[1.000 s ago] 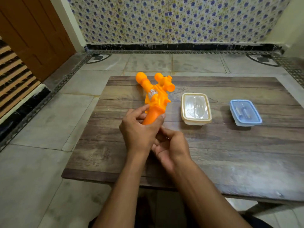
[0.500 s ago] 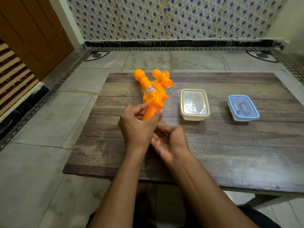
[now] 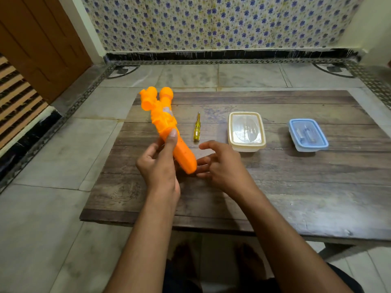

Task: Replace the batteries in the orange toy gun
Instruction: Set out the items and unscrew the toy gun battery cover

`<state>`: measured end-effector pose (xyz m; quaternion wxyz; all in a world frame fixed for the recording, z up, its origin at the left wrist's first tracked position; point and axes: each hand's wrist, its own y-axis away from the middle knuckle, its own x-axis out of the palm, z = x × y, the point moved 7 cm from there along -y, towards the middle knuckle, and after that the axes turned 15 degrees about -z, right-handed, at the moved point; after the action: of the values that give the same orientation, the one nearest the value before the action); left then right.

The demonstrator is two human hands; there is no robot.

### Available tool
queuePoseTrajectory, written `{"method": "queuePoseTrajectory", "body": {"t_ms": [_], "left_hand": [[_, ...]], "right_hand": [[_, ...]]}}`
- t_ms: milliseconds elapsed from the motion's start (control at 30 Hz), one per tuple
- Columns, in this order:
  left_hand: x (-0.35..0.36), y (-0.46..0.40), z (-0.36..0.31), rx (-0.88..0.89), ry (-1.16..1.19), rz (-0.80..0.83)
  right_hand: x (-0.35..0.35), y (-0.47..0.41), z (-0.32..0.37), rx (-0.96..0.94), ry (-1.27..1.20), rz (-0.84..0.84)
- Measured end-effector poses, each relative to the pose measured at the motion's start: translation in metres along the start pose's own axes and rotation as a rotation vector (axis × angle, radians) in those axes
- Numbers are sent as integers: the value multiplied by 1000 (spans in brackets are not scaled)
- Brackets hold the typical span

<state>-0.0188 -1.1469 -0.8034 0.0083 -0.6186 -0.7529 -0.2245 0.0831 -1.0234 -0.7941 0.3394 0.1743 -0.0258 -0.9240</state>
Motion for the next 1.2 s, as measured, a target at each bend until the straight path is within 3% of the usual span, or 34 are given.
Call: {"method": "queuePoseTrajectory", "body": {"t_ms": [200, 400, 467, 567, 733, 867, 1033, 1200], "left_hand": [[1, -2, 11, -159, 72, 20], [-1, -4, 15, -201, 83, 21], [0, -5, 17, -212, 87, 21], [1, -3, 17, -229, 92, 29], [3, -1, 18, -245, 94, 47], [3, 1, 17, -258, 100, 62], [3, 4, 17, -279, 101, 80], [3, 4, 19, -301, 103, 85]], "right_hand": [[-13, -5, 0, -28, 77, -3], [-14, 4, -10, 324, -311, 167], [-18, 3, -10, 350, -353, 162], [-24, -1, -13, 292, -234, 109], [-23, 2, -6, 171, -114, 167], [-32, -1, -1, 82, 39, 40], [-43, -5, -14, 308, -41, -76], [-57, -7, -6, 91, 260, -54]]}}
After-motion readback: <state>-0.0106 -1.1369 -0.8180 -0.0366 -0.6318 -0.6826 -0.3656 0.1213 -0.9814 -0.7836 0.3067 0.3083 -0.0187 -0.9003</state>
